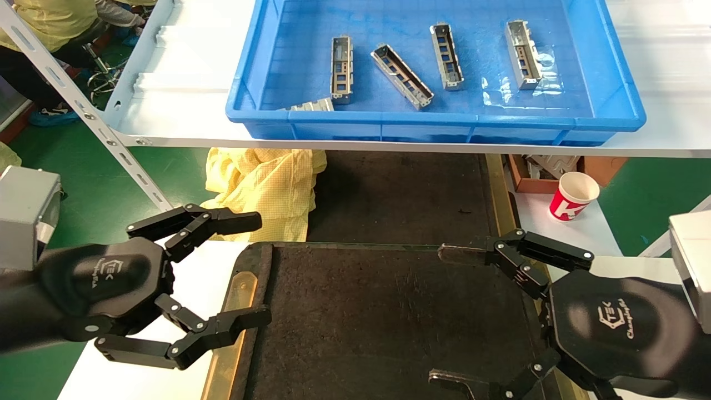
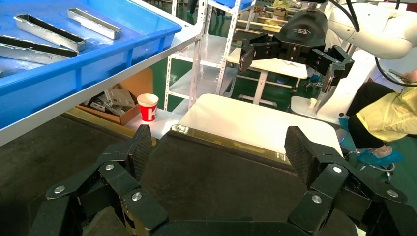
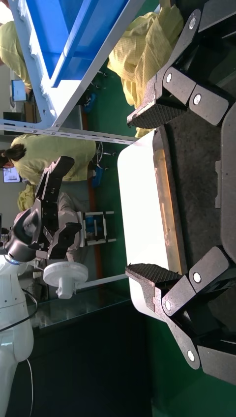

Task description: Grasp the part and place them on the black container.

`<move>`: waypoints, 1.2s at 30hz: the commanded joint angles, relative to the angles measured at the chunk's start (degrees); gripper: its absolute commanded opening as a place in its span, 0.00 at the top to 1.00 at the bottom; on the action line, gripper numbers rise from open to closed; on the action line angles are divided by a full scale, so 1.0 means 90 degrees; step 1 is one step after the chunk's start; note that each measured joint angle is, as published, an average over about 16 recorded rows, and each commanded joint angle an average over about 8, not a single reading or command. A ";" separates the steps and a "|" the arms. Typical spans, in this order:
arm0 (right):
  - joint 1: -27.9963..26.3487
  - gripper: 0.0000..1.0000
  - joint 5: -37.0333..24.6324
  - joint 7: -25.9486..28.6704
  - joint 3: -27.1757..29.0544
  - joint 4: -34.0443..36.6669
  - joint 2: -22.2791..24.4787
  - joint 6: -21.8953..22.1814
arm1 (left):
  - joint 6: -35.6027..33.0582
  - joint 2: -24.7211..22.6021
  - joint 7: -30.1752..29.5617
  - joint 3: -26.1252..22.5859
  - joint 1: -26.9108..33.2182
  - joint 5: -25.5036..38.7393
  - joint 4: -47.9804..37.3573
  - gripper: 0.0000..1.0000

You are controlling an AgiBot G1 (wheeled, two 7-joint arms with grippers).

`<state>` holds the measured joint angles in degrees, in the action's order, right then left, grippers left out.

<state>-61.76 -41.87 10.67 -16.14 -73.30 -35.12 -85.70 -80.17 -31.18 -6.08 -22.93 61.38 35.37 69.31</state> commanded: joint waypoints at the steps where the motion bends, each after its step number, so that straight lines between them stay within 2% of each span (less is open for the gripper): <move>1: 0.0000 0.00 0.0000 0.0000 0.0000 0.0000 0.0000 0.0000 | 0.0000 0.0000 0.0000 0.0000 0.0000 0.0000 0.0000 0.00; 3: 0.0000 0.00 0.0000 0.0000 0.0000 0.0000 0.0000 0.0000 | 0.0000 0.0000 0.0000 0.0000 0.0000 0.0000 0.0000 0.00; 4: 0.0000 0.00 0.0000 0.0000 0.0000 0.0000 0.0000 0.0000 | 0.0000 0.0000 0.0000 0.0000 0.0000 0.0000 0.0000 0.07; 11: 0.0000 0.00 0.0000 0.0000 0.0000 0.0000 0.0000 0.0000 | 0.0000 0.0000 0.0000 0.0000 0.0000 0.0000 0.0000 0.94; 12: 0.0000 0.00 0.0000 0.0000 0.0000 0.0000 0.0000 0.0000 | 0.0000 0.0000 0.0000 0.0000 0.0000 0.0000 0.0000 1.00; 36: 0.0000 0.00 0.0000 0.0000 0.0000 0.0000 0.0000 0.0000 | 0.0000 0.0000 0.0000 0.0000 0.0000 0.0000 0.0000 1.00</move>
<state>-61.76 -41.87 10.67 -16.14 -73.29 -35.12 -85.70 -80.17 -31.18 -6.08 -22.93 61.38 35.37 69.31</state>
